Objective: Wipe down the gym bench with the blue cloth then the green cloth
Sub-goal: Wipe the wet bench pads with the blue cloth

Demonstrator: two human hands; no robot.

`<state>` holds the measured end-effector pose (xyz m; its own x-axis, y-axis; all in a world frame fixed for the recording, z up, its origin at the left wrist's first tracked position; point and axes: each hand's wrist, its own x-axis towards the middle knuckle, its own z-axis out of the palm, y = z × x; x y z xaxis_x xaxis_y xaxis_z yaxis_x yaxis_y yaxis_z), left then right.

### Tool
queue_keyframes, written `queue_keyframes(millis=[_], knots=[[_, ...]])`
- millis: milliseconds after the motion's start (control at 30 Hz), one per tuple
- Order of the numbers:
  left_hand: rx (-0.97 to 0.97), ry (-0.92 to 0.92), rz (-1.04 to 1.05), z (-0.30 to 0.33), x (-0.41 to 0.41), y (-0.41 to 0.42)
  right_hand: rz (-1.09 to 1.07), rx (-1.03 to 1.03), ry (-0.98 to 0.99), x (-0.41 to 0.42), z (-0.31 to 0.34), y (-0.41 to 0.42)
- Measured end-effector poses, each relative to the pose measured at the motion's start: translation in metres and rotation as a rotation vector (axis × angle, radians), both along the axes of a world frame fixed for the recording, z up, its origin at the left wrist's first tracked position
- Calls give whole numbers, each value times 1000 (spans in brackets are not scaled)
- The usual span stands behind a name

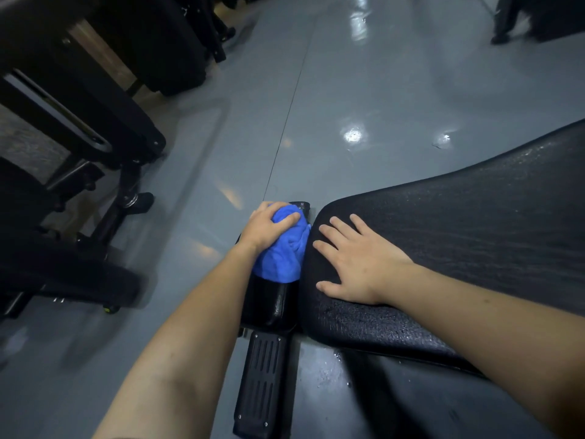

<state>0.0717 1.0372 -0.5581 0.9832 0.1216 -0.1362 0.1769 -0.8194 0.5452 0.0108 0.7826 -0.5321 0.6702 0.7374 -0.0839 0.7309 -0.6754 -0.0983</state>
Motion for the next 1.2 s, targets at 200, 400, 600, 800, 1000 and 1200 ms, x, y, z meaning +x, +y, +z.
queue_keyframes(millis=[200,400,600,800,1000,1200], knots=[[13,39,62,-2,-4,29,-2,11,3,-1,0,0],[-9,76,123,-4,-15,43,10,9,3,0,1,0],[-7,93,227,-12,-37,60,9,2,16,-2,4,-1],[-51,81,360,-22,-78,69,5,-8,19,-1,5,-1],[-79,63,367,-24,-73,67,5,-13,4,-2,2,0],[-67,49,254,-19,-44,63,7,-4,0,-1,0,0]])
